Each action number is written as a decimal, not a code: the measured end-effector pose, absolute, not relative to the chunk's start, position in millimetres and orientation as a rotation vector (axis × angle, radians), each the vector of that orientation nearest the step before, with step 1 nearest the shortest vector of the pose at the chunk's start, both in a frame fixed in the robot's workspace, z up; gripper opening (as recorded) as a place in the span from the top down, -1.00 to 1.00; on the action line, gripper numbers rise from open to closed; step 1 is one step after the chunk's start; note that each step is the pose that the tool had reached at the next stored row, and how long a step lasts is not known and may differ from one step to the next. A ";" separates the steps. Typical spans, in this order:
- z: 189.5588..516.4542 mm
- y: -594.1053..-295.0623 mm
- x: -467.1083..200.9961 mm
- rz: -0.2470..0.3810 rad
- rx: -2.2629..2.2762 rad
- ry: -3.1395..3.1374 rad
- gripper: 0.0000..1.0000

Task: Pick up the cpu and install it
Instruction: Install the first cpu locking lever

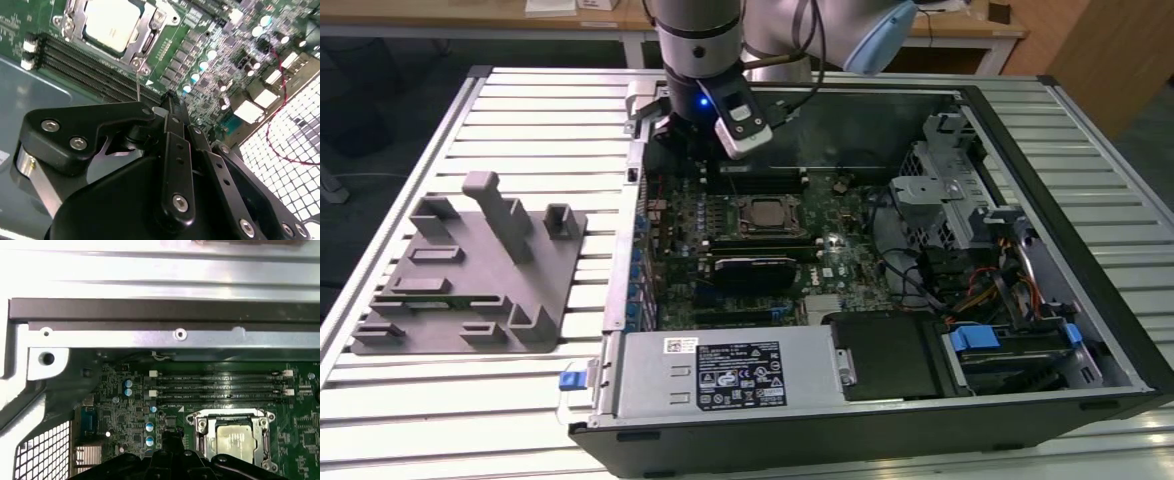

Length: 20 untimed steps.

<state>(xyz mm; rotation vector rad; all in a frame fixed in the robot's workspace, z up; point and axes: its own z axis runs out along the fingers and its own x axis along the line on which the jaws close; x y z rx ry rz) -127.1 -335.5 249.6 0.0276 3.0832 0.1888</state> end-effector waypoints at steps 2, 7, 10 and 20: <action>249.6 -335.5 -127.1 0.234 0.019 3.081 0.79; 249.6 -335.5 -127.1 0.330 0.005 3.074 0.79; 249.6 -335.5 -127.0 0.333 0.005 3.074 0.79; 249.6 -335.5 -108.3 0.332 0.005 3.074 0.79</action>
